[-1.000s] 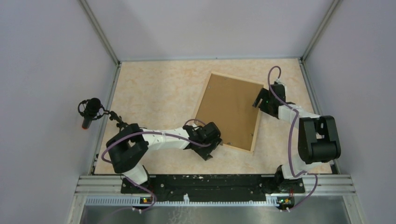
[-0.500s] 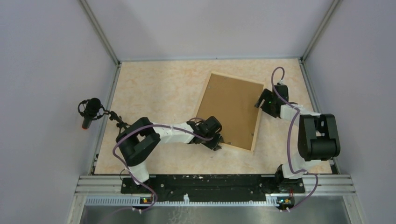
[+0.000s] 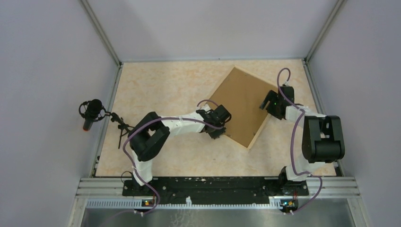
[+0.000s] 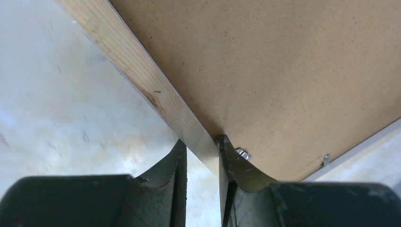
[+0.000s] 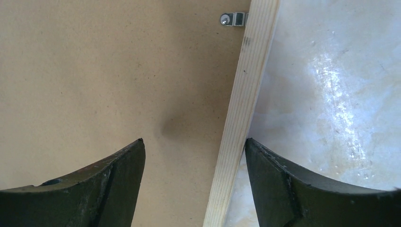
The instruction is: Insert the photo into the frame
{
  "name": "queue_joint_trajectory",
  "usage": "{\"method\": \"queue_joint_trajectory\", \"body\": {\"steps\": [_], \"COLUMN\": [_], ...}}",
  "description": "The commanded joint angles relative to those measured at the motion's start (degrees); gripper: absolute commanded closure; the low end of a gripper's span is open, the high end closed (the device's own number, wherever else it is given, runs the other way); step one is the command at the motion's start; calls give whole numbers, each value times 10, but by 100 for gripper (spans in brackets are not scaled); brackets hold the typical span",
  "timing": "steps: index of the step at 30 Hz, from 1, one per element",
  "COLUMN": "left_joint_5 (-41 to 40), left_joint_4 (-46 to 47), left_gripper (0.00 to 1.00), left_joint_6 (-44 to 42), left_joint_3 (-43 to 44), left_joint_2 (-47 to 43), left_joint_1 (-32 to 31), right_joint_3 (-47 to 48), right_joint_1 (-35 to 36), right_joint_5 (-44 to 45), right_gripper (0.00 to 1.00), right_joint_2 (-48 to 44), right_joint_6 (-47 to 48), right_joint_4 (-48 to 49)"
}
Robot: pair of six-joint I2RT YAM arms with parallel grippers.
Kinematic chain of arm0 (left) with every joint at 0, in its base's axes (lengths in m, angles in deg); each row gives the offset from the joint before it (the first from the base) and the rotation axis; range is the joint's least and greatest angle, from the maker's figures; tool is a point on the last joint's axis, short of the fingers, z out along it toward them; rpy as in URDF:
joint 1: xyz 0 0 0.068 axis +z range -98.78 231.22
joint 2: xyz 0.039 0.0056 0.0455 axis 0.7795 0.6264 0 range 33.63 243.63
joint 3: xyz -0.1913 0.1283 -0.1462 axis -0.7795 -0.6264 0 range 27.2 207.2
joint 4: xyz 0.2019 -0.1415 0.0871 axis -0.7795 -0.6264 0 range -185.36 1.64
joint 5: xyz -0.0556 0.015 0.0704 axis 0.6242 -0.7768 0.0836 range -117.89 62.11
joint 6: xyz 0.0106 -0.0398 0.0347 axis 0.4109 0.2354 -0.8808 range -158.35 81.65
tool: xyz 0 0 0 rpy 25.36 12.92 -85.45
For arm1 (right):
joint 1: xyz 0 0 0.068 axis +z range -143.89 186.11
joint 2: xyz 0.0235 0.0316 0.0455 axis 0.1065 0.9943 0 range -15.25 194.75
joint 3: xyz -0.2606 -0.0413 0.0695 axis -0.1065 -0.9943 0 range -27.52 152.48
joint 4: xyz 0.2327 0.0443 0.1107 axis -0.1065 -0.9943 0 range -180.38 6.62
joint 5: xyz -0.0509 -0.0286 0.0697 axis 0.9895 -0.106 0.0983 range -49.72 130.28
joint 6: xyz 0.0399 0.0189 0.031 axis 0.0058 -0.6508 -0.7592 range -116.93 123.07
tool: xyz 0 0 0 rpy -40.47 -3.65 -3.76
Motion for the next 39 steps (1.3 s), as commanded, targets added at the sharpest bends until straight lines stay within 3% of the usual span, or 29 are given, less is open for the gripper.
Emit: {"method": "queue_joint_trajectory", "body": {"steps": [1,4,9,12,17,20,29,34,39], "left_joint_5": [-102,-64,-89,-60,-101,-104,-75,-39,47], "left_joint_4": [-106,-60,-53,-44,-50,-32,1,27,-17], "left_gripper": [100,100,100,100,100,100,100,100,100], "left_joint_6": [-324,-427,-530,-594,-658,-708,-707,-732,-746], "left_joint_3": [-58,-107,-162,-160,-156,-150,-180,-191,-131], "left_joint_2": [61,25,-46,-63,-70,-64,-70,-87,-54], "left_joint_1": [47,82,114,120,140,159,174,186,218], "right_joint_3": [23,27,27,21,34,50,87,190,298], "right_joint_1": [-3,-3,-4,-3,-4,-3,-3,-4,-3], "right_joint_5": [-4,2,2,-7,-36,-23,40,35,44], "right_gripper": [24,24,24,23,19,12,1,1,1], "right_joint_2": [0,0,-3,-3,9,13,-61,47,157], "right_joint_6": [6,11,14,15,41,62,122,159,176], "right_joint_4": [7,0,-4,7,-6,-33,-118,-148,-173]}}
